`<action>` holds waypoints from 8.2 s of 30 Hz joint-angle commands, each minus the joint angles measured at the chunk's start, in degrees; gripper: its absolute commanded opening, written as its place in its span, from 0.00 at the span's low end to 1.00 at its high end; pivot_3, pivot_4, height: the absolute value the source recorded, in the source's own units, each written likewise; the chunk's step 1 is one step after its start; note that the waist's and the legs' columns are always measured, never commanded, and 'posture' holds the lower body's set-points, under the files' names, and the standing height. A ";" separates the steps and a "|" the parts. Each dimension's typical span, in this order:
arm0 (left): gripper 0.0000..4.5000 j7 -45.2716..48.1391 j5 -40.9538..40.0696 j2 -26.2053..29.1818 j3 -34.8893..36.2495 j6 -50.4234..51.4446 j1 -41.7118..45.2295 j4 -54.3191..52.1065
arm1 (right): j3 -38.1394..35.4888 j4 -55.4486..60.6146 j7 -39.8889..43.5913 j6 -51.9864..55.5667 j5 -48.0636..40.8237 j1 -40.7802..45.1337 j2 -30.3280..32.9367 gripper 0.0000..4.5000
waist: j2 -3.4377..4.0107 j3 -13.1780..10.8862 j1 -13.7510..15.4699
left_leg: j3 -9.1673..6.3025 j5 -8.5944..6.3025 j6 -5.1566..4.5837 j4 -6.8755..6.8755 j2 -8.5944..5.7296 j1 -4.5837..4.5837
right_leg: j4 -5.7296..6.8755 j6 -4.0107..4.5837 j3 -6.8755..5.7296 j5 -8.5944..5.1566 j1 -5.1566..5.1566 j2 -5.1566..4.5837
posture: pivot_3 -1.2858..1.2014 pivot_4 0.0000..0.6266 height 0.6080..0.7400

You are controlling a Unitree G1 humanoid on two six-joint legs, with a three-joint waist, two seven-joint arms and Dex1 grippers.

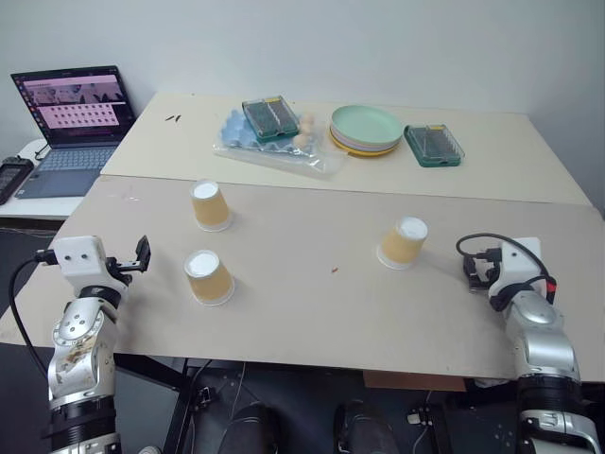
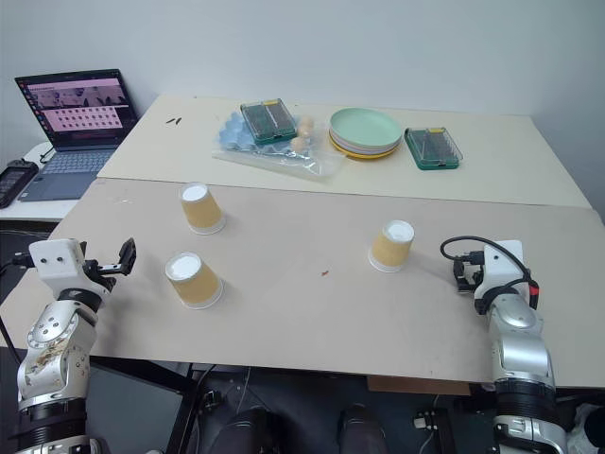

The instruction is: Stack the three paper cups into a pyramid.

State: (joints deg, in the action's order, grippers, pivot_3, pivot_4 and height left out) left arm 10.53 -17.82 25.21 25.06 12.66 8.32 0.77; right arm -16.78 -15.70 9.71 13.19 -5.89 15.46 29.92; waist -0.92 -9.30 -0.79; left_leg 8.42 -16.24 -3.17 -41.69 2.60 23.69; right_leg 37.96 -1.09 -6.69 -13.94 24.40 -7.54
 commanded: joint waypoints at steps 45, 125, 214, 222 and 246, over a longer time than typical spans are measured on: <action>1.00 50.79 -3.79 20.50 -17.63 -1.94 1.92 -2.65 | 23.89 43.17 33.96 24.23 -22.21 9.70 11.75 0.99 | -0.09 0.07 1.01 | 0.03 -0.20 -0.19 0.03 0.01 0.14 | -0.39 0.04 -0.21 0.00 0.04 -0.03 | 0.52 0.24 0.75; 0.99 22.36 7.91 3.06 -18.74 -1.39 23.83 21.33 | 12.97 37.62 35.48 27.10 -26.69 7.54 10.61 1.00 | -0.16 0.08 1.68 | -0.10 -0.15 -0.20 -0.10 -0.06 0.11 | -0.33 0.03 -0.26 0.01 -0.12 0.01 | 0.52 0.24 0.75; 1.00 50.57 -16.25 20.77 -18.63 24.69 22.99 -20.57 | 7.35 16.52 25.70 23.86 -17.76 6.92 8.16 1.00 | -0.16 0.00 0.69 | -0.08 -0.08 -0.10 -0.13 -0.04 0.05 | -0.21 -0.05 -0.03 -0.04 -0.09 0.09 | 0.52 0.24 0.75; 1.00 48.93 -16.19 20.88 -19.16 24.75 23.53 -20.83 | 6.51 16.06 26.43 24.93 -19.94 12.02 5.04 1.00 | -0.16 0.00 0.60 | -0.08 -0.08 -0.10 -0.12 -0.04 0.06 | -0.21 -0.05 -0.03 -0.03 -0.08 0.09 | 0.52 0.24 0.75; 1.00 47.50 -14.70 20.84 -19.47 22.97 18.87 -20.69 | 8.86 12.32 27.97 21.93 -18.23 21.05 2.61 0.63 | -0.08 -0.04 0.01 | -0.07 -0.08 -0.10 -0.11 -0.06 0.07 | -0.20 -0.05 -0.03 -0.03 -0.06 0.09 | 0.52 0.24 0.75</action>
State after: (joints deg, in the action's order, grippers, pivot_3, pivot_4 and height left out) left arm 58.54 -33.08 45.53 4.67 37.24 28.29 -18.31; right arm -7.33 -6.99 36.63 36.13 -23.25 32.77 31.79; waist -1.00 -9.33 -0.79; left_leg 8.37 -16.32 -3.26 -41.80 2.54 23.76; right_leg 37.77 -1.14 -6.69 -13.97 24.37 -7.45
